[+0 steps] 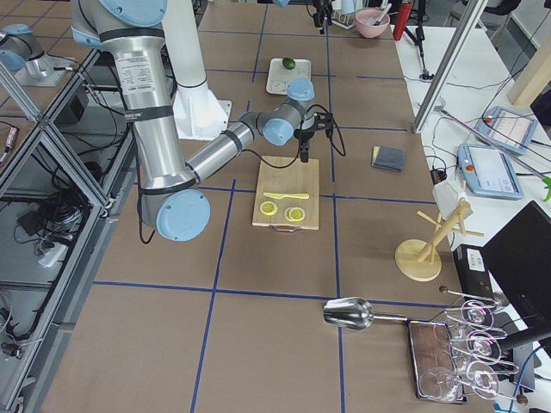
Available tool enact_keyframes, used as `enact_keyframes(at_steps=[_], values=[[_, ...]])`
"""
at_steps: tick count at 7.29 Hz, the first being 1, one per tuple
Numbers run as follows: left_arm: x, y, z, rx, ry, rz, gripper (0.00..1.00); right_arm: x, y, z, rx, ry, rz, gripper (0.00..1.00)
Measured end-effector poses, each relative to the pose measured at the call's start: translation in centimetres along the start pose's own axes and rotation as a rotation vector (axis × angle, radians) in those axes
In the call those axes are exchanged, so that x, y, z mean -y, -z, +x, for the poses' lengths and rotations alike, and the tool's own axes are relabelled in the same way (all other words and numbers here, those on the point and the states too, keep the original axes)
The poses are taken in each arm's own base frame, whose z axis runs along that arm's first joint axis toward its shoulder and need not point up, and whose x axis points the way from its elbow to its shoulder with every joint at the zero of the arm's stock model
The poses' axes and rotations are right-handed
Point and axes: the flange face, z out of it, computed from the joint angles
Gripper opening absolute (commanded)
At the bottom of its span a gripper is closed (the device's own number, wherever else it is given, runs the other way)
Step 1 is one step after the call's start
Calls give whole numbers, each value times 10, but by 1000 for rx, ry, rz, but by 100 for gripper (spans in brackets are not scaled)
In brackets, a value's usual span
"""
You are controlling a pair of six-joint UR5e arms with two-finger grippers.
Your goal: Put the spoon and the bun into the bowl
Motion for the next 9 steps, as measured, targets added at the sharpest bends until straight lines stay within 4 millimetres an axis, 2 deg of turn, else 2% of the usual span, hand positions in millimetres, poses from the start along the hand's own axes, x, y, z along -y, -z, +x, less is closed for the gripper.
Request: enact_keyframes(at_steps=[1,2,3,5,6,7,9], values=[[-29,15,-57,6,-29,-26,100,-4,16,66,-18,64,-15,100],[-53,21,-100,-3,-34,-71,100,-10,29,127,-28,111,-27,100],[-72,18,-126,-20,17,-150,100,-14,42,180,-33,145,-37,100],[-95,5,-150,-56,137,-280,100,-20,69,266,-67,197,-79,100],[-101,1,-153,-69,154,-292,100,-25,76,295,-78,220,-114,100],[-101,-2,-155,-71,151,-290,100,-28,76,312,-81,229,-138,100],[-91,-7,-163,-40,134,-291,100,-28,71,324,-76,229,-156,100]])
